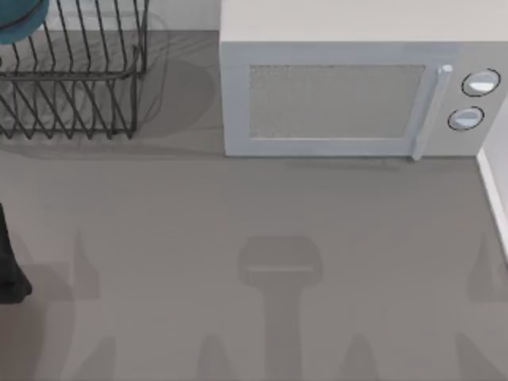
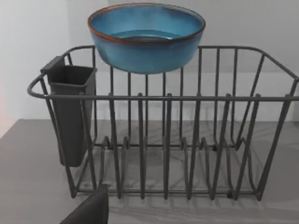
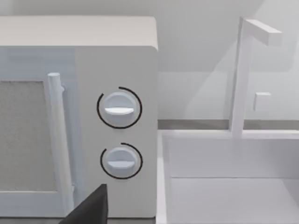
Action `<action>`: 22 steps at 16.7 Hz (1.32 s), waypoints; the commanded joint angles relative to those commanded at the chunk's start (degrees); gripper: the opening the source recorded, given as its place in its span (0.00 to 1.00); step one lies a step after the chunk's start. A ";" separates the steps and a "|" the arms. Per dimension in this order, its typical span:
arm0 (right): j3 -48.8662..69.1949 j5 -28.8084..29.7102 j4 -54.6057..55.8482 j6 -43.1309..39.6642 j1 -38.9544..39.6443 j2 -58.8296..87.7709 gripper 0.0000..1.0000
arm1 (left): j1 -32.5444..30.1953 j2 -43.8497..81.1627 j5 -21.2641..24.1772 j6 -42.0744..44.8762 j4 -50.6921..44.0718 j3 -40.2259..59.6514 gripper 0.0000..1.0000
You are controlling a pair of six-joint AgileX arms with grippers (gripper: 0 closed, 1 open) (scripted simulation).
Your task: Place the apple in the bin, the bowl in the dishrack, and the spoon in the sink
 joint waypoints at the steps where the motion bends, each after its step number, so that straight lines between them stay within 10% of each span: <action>1: 0.00 0.00 0.00 0.00 0.00 0.00 1.00 | 0.00 0.00 0.00 0.00 0.00 0.00 1.00; 8: 7.68 0.24 -7.92 0.69 -4.31 9.23 1.00 | 0.00 0.00 0.00 0.00 0.00 0.00 1.00; 22: 46.88 0.11 -53.28 3.51 -25.84 74.07 1.00 | 0.00 0.00 0.00 0.00 0.00 0.00 1.00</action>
